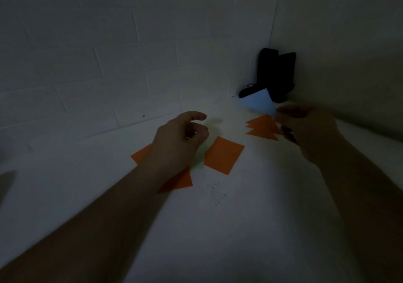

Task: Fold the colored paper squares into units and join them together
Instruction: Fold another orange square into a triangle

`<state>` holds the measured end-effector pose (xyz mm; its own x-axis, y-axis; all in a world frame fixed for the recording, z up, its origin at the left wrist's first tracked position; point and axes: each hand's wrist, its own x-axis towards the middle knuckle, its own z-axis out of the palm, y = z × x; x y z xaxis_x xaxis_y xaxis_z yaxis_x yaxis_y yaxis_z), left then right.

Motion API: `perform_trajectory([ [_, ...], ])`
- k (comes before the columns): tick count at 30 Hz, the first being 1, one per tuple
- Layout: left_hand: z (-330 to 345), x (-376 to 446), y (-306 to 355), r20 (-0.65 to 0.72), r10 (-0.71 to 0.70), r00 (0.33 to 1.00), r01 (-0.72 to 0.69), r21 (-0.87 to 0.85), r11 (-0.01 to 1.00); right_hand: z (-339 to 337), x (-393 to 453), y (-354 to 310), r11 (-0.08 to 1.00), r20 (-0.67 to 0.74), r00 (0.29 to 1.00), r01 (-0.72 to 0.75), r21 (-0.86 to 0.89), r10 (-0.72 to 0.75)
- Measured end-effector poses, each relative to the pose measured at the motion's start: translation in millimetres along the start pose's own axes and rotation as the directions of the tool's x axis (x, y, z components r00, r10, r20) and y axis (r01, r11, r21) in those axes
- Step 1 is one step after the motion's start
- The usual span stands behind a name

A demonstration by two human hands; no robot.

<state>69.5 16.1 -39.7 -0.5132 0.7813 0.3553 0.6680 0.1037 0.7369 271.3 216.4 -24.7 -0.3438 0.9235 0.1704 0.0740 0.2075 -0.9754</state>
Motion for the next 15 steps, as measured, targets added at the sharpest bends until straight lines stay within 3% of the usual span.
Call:
perform_trajectory([
  [2, 4.4, -1.4, -3.0, 0.121, 0.098, 0.988, -0.121, 0.193, 0.974, -3.3, 4.5, 8.6, 0.997, -0.067, 0.998, 0.014, -0.073, -0.019],
  [4, 12.5, -0.2, -8.2, 0.256, 0.213, 0.943, -0.292, 0.33, 0.898, 1.8, 1.2, 15.7, 0.986, -0.041, 0.998, 0.045, -0.163, -0.052],
  [7, 21.8, 1.3, -12.8, 0.417, 0.205, 0.886, -0.391, 0.432, 0.813, 14.8, -10.6, 20.8, 0.944, 0.066, 0.994, 0.102, -0.313, -0.085],
  [10, 25.3, 1.3, -17.0, 0.456, 0.186, 0.87, -0.405, 0.447, 0.798, 23.4, -7.8, 27.0, 0.844, 0.096, 0.989, 0.145, -0.516, -0.112],
  [15, 24.5, -0.5, -11.5, 0.427, 0.259, 0.866, -0.426, 0.363, 0.829, 27.4, -1.3, 32.0, 0.801, 0.099, 0.989, 0.149, -0.58, -0.112],
])
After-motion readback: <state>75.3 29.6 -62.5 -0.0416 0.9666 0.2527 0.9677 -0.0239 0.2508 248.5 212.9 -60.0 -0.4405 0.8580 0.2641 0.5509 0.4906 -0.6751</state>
